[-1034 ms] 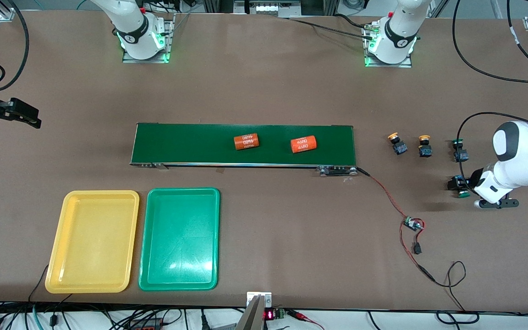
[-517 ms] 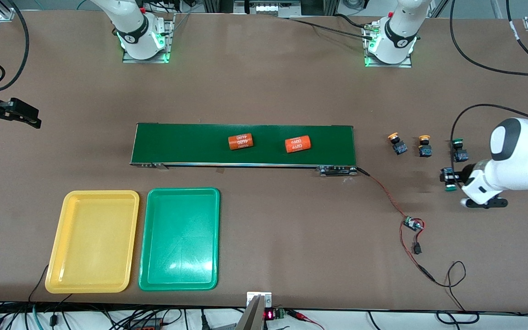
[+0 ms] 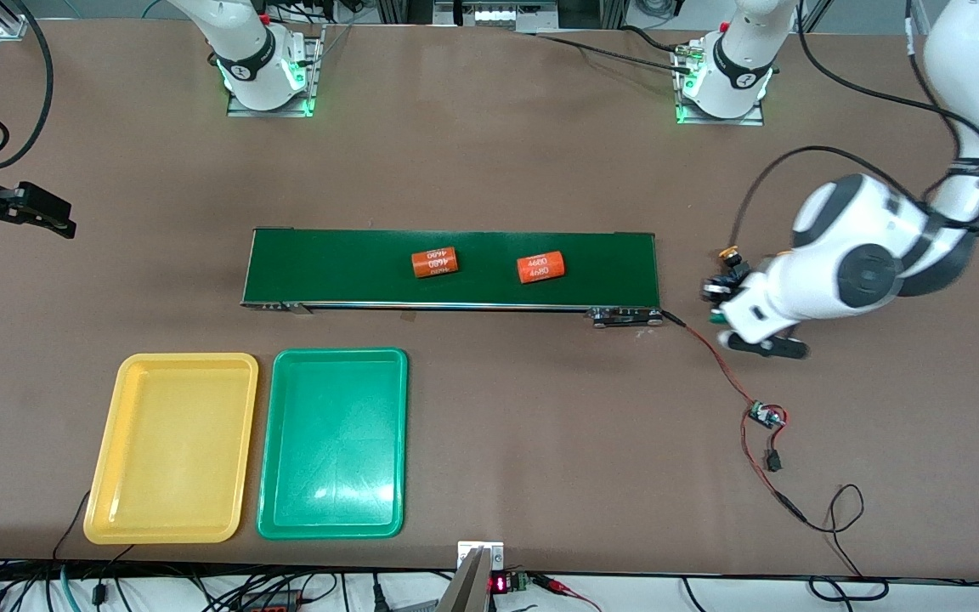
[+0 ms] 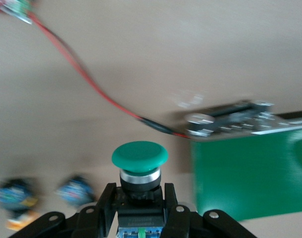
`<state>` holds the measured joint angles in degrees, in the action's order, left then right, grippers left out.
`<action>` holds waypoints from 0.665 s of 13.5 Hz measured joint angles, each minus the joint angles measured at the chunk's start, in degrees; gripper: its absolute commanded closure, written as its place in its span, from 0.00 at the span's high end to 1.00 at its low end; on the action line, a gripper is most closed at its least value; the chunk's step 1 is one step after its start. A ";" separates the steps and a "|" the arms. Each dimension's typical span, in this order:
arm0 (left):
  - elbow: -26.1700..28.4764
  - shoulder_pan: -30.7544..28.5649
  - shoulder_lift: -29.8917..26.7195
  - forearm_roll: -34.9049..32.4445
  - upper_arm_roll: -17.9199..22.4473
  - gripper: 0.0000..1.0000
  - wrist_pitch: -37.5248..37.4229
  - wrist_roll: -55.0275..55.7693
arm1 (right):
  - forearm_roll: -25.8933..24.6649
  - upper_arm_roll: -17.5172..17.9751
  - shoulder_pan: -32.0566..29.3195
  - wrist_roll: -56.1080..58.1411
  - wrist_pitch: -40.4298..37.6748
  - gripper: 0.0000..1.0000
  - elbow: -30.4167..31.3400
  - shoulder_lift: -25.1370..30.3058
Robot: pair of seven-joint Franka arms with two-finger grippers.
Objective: Sort buttons by color to trays
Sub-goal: 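Place the green-cap button on the belt and open the left gripper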
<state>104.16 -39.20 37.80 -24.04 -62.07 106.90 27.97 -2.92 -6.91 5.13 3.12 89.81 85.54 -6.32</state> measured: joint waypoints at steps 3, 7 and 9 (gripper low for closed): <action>2.71 8.26 1.13 0.24 -0.86 0.18 5.42 14.74 | 0.00 0.00 -0.03 0.00 0.12 1.00 0.01 -0.01; 8.74 11.92 1.25 0.20 -0.59 0.26 14.93 19.96 | 0.02 0.00 -0.03 0.00 0.17 1.00 0.02 -0.01; 9.94 11.79 1.39 -0.13 -0.20 0.47 15.88 19.95 | 0.14 0.00 -0.03 0.00 0.17 1.00 0.02 -0.01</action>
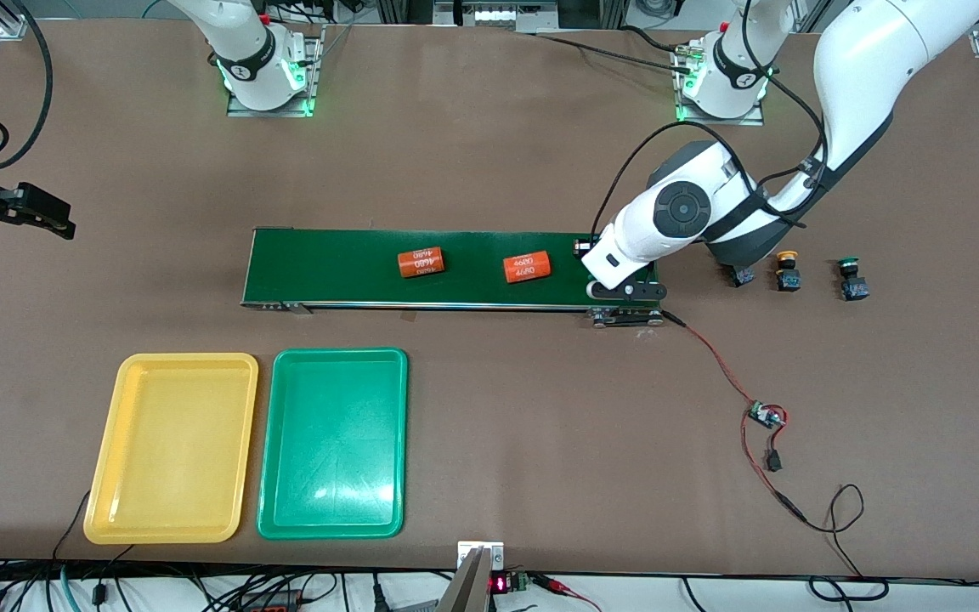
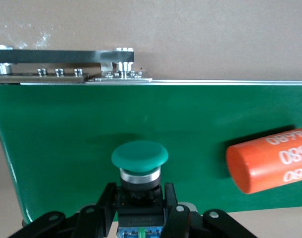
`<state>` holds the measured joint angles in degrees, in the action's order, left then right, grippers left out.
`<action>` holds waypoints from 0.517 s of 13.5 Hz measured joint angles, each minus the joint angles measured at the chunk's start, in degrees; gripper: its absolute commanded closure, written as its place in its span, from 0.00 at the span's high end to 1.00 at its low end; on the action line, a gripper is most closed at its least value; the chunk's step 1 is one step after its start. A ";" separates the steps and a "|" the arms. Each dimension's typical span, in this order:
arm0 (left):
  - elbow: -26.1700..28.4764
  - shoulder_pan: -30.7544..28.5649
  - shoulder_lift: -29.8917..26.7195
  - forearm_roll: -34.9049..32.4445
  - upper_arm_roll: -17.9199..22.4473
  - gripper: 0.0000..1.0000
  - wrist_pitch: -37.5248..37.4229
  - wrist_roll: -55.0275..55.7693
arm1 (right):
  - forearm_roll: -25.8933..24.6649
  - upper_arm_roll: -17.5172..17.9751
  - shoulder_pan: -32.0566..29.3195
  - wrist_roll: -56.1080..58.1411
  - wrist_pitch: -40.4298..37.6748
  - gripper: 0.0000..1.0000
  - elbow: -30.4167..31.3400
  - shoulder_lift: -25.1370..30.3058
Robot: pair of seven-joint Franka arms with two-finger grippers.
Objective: Sort buttons by color to trays
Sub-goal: 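Place the green-cap button on the belt and open the left gripper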
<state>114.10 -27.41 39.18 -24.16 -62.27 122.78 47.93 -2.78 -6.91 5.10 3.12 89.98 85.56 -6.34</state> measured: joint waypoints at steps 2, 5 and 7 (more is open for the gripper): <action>0.15 0.00 0.13 -0.22 0.24 0.93 0.12 0.00 | 0.02 0.00 0.00 0.00 0.00 1.00 0.00 0.00; -0.10 0.00 0.14 -0.29 0.26 1.00 0.51 -0.04 | 0.03 0.00 0.00 0.00 0.01 1.00 0.00 0.00; -1.33 -0.63 -0.05 -0.38 0.00 1.00 -0.44 -0.05 | 0.05 0.00 0.00 0.00 0.01 1.00 0.00 0.00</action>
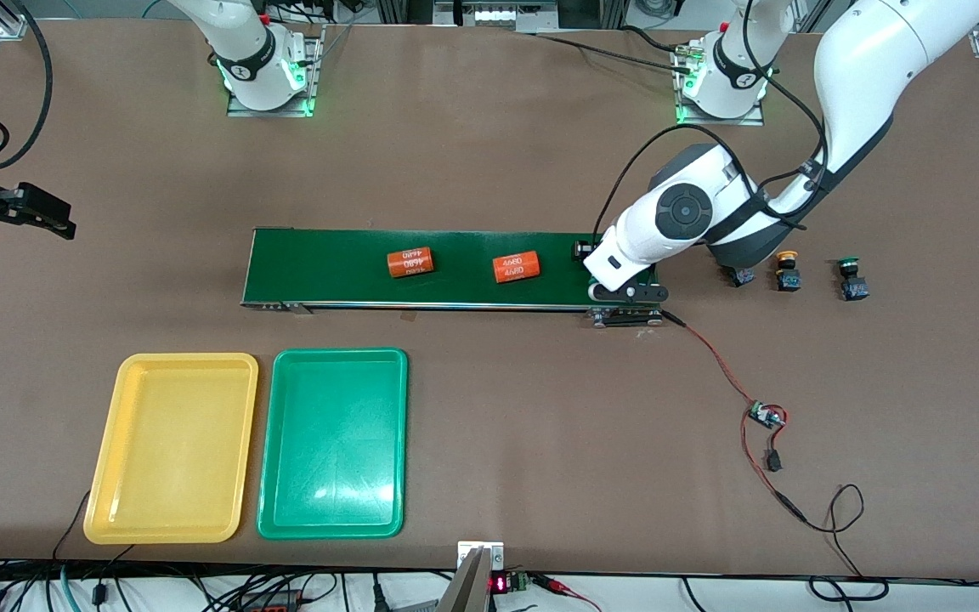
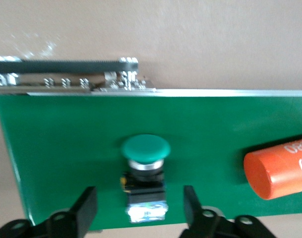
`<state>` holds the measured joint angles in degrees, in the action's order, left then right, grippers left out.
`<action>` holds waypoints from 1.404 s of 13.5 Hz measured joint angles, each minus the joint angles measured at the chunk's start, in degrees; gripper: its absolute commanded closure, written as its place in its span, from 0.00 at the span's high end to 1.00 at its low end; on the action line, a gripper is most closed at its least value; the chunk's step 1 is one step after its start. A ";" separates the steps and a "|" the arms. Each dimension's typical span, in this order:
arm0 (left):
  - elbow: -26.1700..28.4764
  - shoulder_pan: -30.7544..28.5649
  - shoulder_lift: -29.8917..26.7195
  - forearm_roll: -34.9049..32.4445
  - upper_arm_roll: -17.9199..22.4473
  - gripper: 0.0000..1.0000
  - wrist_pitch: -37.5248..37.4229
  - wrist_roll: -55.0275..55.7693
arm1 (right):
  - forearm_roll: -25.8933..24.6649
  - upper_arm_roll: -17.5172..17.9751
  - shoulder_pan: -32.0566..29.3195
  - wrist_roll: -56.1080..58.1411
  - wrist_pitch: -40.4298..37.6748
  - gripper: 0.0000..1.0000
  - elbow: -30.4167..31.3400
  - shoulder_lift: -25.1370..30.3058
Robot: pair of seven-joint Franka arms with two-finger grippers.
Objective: Sort buttons by color to trays
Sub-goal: 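Place the green-cap button on the belt and open the left gripper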
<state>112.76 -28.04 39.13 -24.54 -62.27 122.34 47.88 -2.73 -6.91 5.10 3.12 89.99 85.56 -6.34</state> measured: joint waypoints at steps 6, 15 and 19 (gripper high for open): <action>-8.69 -9.31 -1.24 -0.14 -2.09 1.00 -17.33 -6.01 | 0.02 0.00 0.00 0.00 0.02 1.00 0.02 0.00; -9.89 -13.88 -1.93 -0.87 13.22 1.00 -19.89 -32.26 | 2.50 0.03 0.01 0.00 0.55 1.00 0.03 -0.13; -3.46 -0.93 -6.69 6.91 29.80 1.00 -14.46 -35.09 | 2.49 0.03 0.02 0.00 0.89 1.00 0.03 -0.19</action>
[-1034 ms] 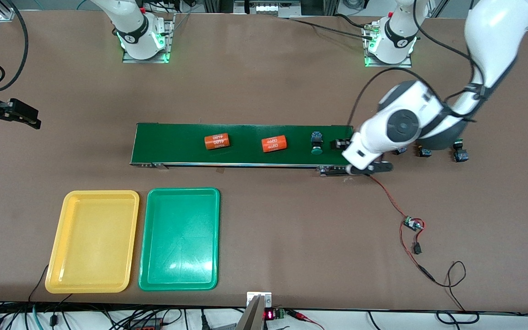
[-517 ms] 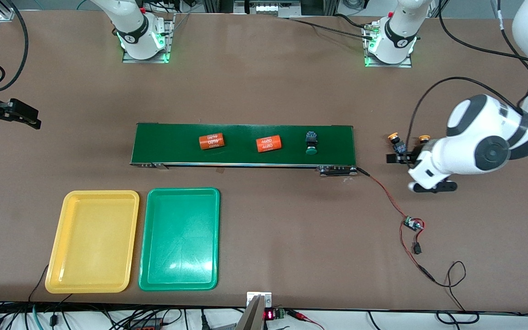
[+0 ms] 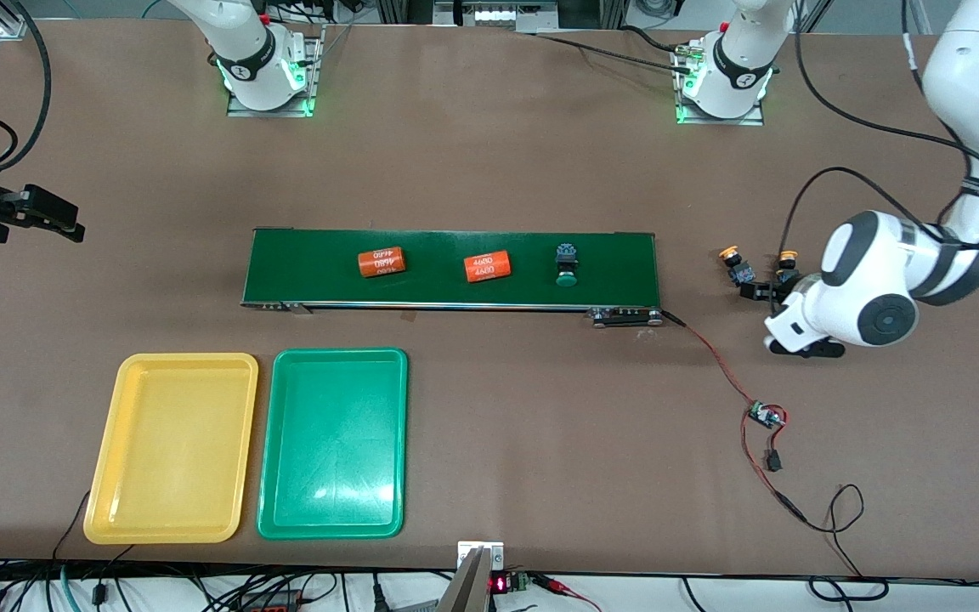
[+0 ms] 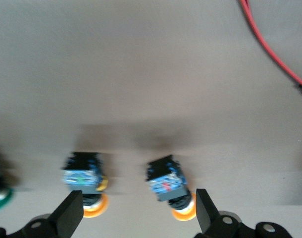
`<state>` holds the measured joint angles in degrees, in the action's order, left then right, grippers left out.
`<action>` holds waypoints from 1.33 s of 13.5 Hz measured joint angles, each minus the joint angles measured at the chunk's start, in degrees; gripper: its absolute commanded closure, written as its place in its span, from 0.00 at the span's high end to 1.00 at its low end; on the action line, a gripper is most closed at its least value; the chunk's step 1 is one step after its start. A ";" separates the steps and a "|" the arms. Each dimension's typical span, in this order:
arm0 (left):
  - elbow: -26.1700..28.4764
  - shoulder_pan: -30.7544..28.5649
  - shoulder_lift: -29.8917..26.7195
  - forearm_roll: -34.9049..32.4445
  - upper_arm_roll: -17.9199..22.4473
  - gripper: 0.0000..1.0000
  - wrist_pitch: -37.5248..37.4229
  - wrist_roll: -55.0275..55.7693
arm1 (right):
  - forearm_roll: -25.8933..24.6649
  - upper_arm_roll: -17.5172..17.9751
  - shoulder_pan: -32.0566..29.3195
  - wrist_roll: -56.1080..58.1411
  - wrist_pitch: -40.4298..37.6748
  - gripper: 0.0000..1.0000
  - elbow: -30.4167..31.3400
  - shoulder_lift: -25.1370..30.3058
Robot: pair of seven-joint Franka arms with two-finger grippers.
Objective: Sort buttons by color to trays
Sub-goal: 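Place the green-cap button on the belt and open the left gripper, then grasp a yellow-cap button with the left gripper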
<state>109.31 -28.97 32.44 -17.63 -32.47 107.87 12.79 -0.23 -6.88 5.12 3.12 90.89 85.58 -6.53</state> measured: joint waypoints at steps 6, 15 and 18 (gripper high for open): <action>17.92 7.62 -9.49 6.41 11.24 1.00 19.87 -0.47 | 0.00 0.03 0.05 0.00 0.58 1.00 0.00 -0.02; 19.98 8.84 -9.44 12.55 11.60 0.16 22.37 -0.29 | 0.54 0.15 -0.40 -0.01 1.32 1.00 0.30 -3.21; 17.89 8.89 -9.94 12.56 11.35 0.16 20.84 -0.33 | 0.60 0.08 -0.64 -0.02 2.52 1.00 0.35 -4.85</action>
<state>127.20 -20.07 22.50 -5.07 -21.12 128.71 12.47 0.37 -6.80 4.48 3.11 93.41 85.93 -11.37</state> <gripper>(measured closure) 0.599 0.000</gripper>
